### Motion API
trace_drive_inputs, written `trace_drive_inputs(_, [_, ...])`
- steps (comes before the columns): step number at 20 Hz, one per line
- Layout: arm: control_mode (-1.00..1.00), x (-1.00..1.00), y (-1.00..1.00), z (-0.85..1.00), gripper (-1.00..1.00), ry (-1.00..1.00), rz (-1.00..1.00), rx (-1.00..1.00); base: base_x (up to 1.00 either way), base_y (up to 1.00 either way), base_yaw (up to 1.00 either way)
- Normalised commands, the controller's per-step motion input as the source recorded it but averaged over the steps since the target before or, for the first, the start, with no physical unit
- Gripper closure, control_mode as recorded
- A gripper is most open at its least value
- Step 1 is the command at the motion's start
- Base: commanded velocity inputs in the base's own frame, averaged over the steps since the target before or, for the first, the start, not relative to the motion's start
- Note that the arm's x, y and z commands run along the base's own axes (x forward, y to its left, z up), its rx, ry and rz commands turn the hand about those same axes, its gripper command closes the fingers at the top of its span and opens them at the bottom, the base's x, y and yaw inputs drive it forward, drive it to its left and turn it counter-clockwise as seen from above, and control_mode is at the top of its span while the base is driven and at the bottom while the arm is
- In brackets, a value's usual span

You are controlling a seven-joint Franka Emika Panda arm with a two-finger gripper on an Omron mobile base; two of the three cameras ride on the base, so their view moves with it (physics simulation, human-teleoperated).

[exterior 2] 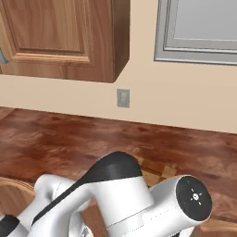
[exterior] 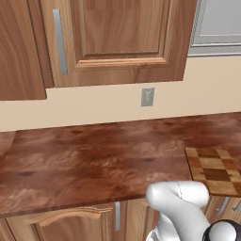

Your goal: Move the cutting board and knife to the sink. Then move spray from the cabinet to the counter.

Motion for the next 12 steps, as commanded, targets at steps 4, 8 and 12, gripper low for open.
trace_drive_inputs(4, [-1.00, -0.30, 0.00, -0.52, -1.00, 0.03, 0.03, 0.24, 0.00, 0.00, 0.00])
trace_drive_inputs(8, [-1.00, -0.38, 0.00, -0.61, -1.00, -0.02, 0.04, 0.27, 0.00, 0.00, 0.00])
trace_drive_inputs(12, [-1.00, -0.08, 0.00, -0.31, -1.00, -0.01, 0.03, 0.25, 0.00, 0.00, 0.00])
